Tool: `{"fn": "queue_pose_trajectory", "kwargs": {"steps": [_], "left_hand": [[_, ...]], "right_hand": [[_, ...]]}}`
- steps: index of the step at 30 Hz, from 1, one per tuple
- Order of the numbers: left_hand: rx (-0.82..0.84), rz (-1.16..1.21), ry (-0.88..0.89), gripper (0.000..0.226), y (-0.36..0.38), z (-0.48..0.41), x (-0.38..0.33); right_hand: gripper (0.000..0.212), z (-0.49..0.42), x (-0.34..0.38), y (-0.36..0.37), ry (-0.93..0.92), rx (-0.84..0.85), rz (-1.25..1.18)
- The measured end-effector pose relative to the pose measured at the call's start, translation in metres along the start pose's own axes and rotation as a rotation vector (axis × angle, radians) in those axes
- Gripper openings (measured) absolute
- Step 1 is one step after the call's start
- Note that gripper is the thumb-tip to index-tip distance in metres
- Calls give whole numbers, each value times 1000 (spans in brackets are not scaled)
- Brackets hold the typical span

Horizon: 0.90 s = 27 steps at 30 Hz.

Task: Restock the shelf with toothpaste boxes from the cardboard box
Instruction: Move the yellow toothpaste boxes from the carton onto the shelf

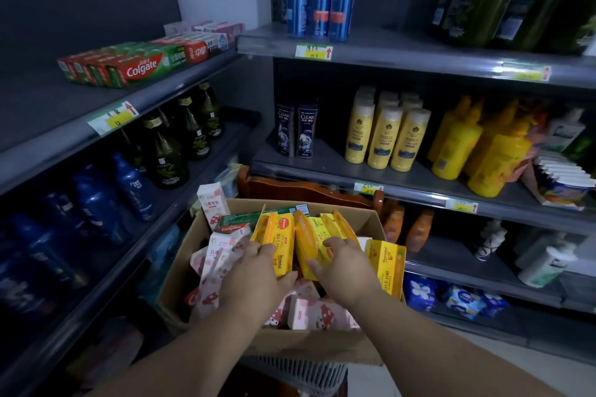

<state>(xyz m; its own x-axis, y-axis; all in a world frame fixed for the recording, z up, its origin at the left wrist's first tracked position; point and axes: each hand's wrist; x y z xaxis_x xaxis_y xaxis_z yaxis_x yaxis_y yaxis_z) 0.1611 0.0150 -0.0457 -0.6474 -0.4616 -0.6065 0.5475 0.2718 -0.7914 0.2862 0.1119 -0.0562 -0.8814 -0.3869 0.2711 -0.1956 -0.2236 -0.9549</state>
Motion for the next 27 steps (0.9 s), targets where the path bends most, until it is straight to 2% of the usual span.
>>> {"fn": "queue_pose_trajectory", "kwargs": {"steps": [2, 5, 9, 16, 22, 27], "left_hand": [[-30, 12, -2, 62, 5, 1, -4], [-86, 70, -16, 60, 10, 4, -6], [-165, 152, -73, 62, 8, 9, -7], [-329, 277, -37, 59, 0, 24, -28], [-511, 400, -17, 59, -36, 46, -36], [-717, 308, -28, 57, -95, 91, -22]], "right_hand": [[49, -6, 2, 2, 7, 8, 11], [27, -10, 2, 5, -16, -43, 13], [13, -8, 0, 6, -32, -114, -152], [20, 1, 1, -18, 30, -169, -669], [21, 15, 28, -57, -121, -265, -729], [28, 38, 78, -74, -359, -275, -723]]}}
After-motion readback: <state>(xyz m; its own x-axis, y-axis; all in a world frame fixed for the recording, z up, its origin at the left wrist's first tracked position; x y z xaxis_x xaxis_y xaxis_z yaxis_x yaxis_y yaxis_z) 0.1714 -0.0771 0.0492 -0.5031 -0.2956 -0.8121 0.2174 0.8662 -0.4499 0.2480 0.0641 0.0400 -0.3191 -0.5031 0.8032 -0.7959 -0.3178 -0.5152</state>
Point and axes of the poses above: each hand's wrist, its own z-axis away from the middle knuckle, its own y-axis out of the palm, x = y × z, and after that the axes turned 15 degrees about z, right-handed
